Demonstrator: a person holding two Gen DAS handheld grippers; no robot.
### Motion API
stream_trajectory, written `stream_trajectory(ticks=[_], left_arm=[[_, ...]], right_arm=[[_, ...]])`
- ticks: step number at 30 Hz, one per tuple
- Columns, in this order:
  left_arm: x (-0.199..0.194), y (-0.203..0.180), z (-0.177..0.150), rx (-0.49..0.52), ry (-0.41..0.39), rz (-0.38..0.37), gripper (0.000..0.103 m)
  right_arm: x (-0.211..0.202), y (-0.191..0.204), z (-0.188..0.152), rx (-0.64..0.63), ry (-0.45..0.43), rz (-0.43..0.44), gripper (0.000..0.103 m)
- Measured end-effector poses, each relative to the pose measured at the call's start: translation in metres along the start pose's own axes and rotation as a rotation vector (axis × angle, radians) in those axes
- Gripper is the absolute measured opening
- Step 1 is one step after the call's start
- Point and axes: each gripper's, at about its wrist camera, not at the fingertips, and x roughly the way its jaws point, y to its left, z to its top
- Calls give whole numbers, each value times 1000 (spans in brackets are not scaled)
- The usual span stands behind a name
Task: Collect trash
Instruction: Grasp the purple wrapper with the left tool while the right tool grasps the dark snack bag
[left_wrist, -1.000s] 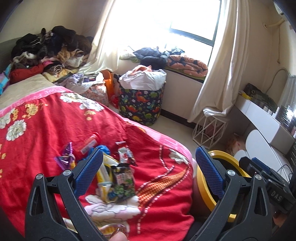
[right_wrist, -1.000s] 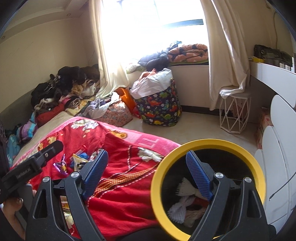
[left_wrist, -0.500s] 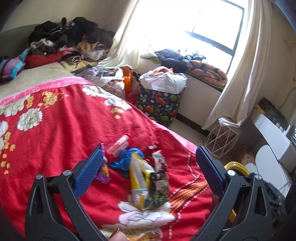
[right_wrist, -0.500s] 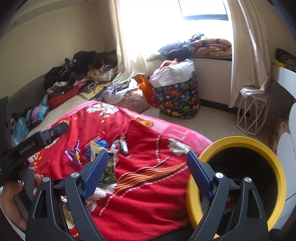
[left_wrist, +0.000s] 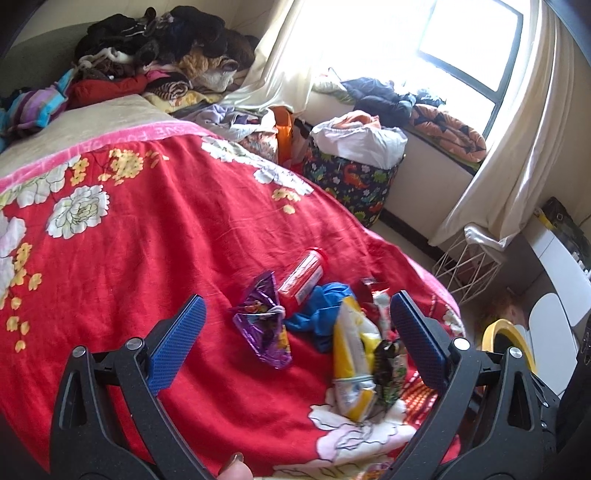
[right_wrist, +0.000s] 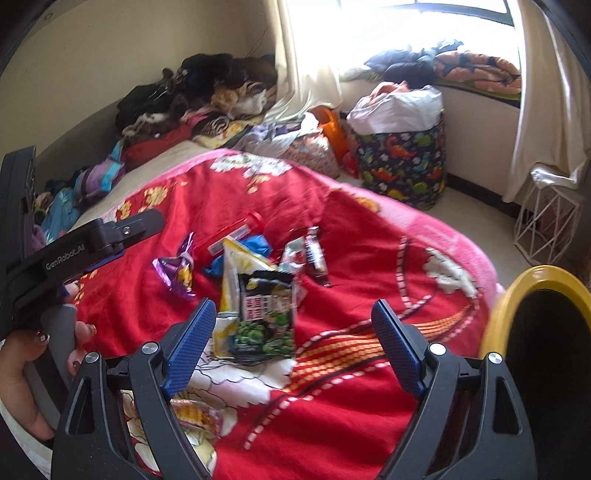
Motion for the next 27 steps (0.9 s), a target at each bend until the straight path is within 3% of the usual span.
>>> stream_trajectory(ticks=[11, 16, 22, 27], left_arm=[[38, 13, -2, 4, 111, -2, 83], [56, 17, -1, -9, 153, 4, 81], [71, 23, -9, -29, 199, 32, 63], [71, 25, -14, -34, 205, 49, 49]], right_arm=[[49, 7, -3, 17, 117, 27, 73], [62, 1, -10, 61, 179, 71, 54], [59, -2, -14, 70, 192, 111, 35], [50, -5, -17, 76, 179, 123, 31]])
